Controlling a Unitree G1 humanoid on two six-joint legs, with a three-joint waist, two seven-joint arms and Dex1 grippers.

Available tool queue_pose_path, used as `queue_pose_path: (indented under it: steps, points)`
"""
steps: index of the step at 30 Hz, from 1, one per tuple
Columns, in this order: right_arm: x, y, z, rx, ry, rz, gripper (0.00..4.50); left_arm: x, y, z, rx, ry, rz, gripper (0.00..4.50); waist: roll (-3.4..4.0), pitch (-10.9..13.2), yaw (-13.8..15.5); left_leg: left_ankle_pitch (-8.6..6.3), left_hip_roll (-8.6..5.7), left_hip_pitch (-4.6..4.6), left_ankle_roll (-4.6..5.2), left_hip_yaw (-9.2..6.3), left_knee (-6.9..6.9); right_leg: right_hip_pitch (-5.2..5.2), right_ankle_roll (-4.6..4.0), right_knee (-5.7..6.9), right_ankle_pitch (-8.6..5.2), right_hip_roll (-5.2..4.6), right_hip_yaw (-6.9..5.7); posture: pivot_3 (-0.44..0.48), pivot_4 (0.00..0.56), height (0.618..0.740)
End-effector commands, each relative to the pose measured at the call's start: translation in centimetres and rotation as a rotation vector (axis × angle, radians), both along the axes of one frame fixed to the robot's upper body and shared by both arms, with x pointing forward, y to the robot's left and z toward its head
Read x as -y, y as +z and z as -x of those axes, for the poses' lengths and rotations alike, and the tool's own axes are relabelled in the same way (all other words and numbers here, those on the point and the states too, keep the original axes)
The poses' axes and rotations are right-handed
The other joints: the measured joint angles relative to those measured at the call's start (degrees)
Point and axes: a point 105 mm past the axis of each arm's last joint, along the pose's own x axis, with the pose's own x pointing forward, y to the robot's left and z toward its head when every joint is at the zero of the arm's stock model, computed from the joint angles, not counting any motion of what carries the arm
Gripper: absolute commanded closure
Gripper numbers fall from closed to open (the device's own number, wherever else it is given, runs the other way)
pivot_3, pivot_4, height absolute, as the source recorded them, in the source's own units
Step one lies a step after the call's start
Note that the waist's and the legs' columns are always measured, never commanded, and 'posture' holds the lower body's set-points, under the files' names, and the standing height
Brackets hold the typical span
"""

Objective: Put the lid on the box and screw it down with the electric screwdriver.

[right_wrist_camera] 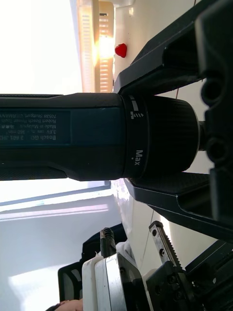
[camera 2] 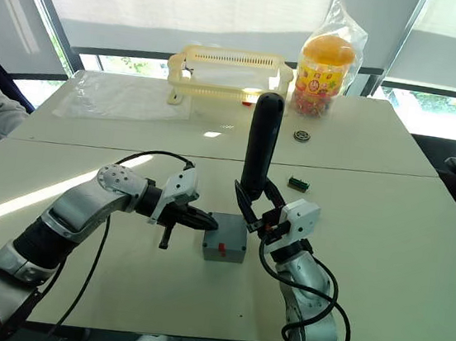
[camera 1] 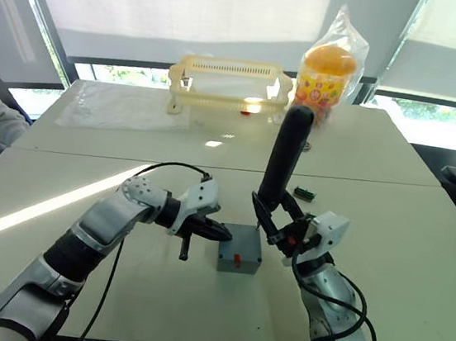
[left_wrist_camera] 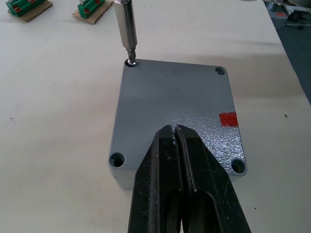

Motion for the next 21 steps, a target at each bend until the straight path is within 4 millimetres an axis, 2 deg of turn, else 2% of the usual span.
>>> queue_pose_path:
  steps: [1, 21]
  points:
    - [-0.6, -2.6, 0.2, -0.102, 0.019, 0.024, 2.69, -0.2, -0.5, 0.2, -0.004, -0.005, -0.025, 4.50, -0.02, -0.03, 0.00, 0.00, 0.00, 0.00, 0.00, 0.00, 0.00, 0.00, 0.00, 0.00, 0.00, 0.00, 0.00, 0.000, 0.150, 0.740]
    - [-1.4, -3.7, 0.0, -0.122, 0.042, 0.021, 2.69, 0.0, -0.6, 0.3, -0.005, -0.004, -0.024, 4.50, -0.18, -0.25, 0.01, -0.01, 0.02, 0.01, 0.00, -0.01, -0.03, 0.00, -0.06, -0.03, -0.04, 0.00, -0.01, 0.000, 0.150, 0.740]
